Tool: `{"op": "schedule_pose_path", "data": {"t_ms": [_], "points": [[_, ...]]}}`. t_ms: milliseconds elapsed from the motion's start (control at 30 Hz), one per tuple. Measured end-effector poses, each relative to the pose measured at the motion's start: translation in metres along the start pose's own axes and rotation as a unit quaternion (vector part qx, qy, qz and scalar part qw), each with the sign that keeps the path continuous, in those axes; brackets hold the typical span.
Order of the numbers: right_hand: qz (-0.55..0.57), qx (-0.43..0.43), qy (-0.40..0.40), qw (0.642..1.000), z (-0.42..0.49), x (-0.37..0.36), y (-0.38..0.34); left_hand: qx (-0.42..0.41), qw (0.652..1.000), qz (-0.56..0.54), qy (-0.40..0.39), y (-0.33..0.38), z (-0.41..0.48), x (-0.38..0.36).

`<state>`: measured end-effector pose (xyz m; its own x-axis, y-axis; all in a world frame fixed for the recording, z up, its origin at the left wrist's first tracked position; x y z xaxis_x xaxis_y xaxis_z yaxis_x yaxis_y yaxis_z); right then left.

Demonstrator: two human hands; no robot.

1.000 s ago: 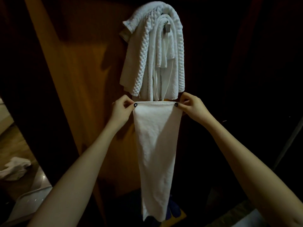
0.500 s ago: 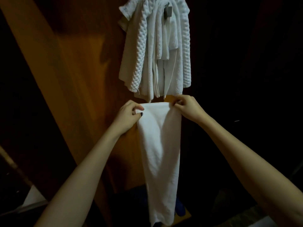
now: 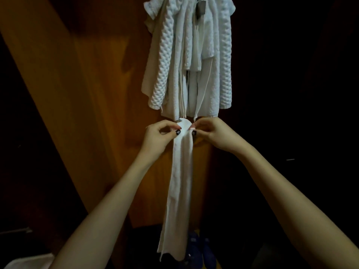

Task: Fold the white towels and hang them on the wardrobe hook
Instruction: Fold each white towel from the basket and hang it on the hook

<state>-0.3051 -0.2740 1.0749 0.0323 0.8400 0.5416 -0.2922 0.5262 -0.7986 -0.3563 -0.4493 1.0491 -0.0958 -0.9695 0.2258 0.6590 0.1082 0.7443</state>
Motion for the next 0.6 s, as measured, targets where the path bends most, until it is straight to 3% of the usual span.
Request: {"op": "schedule_pose_path", "data": {"t_ms": [167, 367, 600], "points": [[-0.178, 0.122, 0.090, 0.972, 0.014, -0.004, -0.011, 0.017, 0.998, -0.060, 0.014, 0.002, 0.005, 0.000], [-0.144, 0.148, 0.085, 0.975, 0.024, -0.001, -0.023, 0.095, 0.970, -0.223, 0.010, -0.002, 0.006, 0.005], [-0.117, 0.141, 0.051, 0.982, 0.032, 0.004, -0.025, 0.029, 0.990, -0.140, -0.020, 0.008, 0.006, -0.008]]}}
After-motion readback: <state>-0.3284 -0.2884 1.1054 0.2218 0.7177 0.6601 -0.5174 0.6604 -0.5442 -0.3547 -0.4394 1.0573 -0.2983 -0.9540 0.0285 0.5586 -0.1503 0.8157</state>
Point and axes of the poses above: each hand's wrist, its own z-axis towards the middle knuckle, its own x-axis out of the back of the hand, y = z × x, the point moved 3 cm from there along z, towards the middle knuckle, and after that the axes turned 1 degree about -x, right-handed, at the moved point
